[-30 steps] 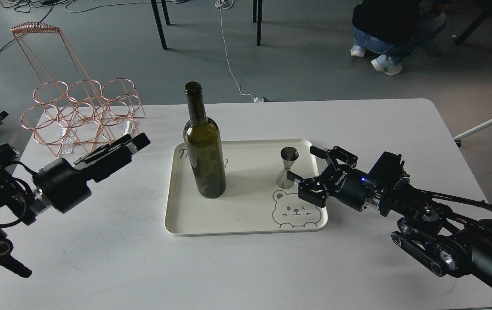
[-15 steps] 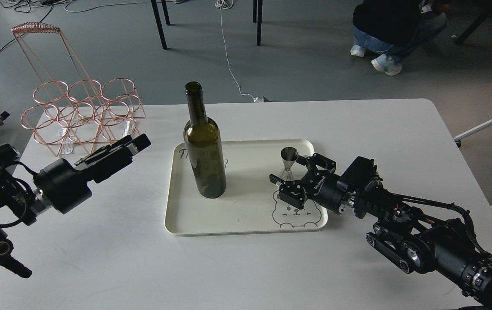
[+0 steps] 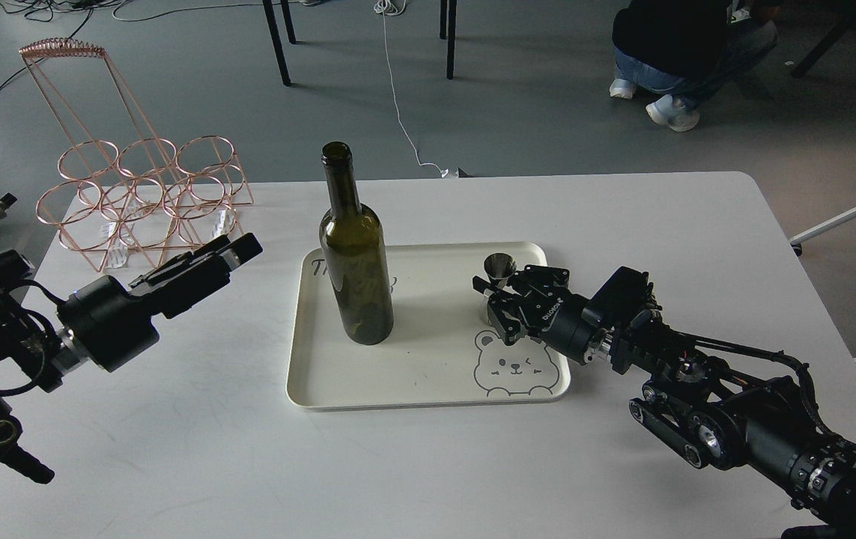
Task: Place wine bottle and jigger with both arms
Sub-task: 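Lift the jigger with the right gripper and carry it off the tray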
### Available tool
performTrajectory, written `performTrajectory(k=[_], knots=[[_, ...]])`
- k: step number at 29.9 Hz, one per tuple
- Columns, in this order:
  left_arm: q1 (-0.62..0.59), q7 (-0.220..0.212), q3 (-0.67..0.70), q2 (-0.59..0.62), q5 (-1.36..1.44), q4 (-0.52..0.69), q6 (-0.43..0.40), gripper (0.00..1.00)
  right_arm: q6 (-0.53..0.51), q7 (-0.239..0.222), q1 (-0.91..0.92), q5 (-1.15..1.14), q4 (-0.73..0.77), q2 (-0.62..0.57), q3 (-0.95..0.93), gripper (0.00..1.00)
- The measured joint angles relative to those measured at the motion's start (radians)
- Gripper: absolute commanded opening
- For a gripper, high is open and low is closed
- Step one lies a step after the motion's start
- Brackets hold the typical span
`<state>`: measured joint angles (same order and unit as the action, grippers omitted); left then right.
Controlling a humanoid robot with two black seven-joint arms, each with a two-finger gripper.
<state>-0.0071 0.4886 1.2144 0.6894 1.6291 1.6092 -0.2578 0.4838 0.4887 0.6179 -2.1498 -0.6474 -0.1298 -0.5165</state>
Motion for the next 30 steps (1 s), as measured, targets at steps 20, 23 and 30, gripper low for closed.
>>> performTrajectory(k=[20, 23, 30], knots=[[-0.005, 0.0, 0.0, 0.002, 0.0, 0.0, -0.017, 0.98, 0.005, 0.0, -0.075, 0.18, -0.102, -0.25, -0.248, 0.26], [-0.005, 0.0, -0.001, 0.001, 0.0, 0.0, -0.018, 0.98, 0.005, 0.0, -0.116, 0.204, -0.102, -0.287, -0.252, 0.26], [-0.005, 0.0, -0.001, 0.001, 0.0, 0.0, -0.018, 0.98, 0.005, 0.0, -0.185, 0.211, -0.097, -0.32, -0.258, 0.26]])
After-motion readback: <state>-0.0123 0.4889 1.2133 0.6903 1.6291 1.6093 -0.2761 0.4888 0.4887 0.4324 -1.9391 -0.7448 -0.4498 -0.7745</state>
